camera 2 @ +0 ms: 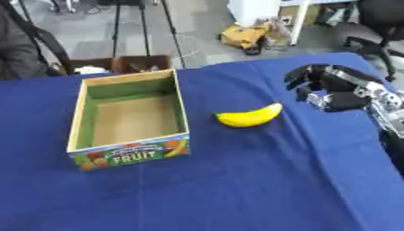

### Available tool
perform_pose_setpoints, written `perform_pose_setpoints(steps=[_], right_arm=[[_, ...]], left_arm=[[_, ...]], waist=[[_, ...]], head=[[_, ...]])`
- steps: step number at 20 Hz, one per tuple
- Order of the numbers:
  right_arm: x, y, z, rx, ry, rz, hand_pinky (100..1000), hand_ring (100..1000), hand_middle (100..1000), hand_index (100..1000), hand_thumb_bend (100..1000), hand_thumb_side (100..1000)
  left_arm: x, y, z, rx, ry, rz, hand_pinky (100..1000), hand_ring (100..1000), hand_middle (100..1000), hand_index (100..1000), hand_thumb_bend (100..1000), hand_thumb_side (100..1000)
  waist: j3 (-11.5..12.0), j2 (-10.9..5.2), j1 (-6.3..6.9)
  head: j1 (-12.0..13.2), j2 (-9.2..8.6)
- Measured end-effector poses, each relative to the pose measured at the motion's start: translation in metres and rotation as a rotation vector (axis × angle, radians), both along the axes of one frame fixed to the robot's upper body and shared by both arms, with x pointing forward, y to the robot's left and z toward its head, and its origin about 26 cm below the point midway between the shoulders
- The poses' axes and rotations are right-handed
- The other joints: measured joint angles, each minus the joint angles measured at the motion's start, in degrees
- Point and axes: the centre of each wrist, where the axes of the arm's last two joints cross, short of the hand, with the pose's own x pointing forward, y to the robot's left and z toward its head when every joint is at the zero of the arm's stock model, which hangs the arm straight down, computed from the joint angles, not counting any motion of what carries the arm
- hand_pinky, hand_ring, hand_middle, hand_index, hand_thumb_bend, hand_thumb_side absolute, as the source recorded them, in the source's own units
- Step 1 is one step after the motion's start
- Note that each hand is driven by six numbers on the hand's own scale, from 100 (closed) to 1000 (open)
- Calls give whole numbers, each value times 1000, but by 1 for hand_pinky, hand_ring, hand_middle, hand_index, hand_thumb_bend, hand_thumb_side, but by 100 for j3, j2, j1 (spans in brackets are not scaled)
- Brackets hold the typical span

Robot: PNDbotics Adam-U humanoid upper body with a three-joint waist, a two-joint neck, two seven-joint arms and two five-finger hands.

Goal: Pick up objects on the table and place them in the box.

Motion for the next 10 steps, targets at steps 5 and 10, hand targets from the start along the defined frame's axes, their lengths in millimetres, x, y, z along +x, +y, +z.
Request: perform_pose_setpoints(steps=[5,10], right_arm=[[8,-2,-4,-79,-22,-38,656,822,814,850,100,237],[16,6,-12,-124,-33,-35,677,838,829,859,100,209]], left_arm=[[0,-1,0,2,-1,-10,504,699,467,569,241,1000],[0,-2,0,4,-1,-13,504,699,468,569,242,1000]], waist=[[39,5,7],[36,12,17]], head=[[-63,0],[-107,0]])
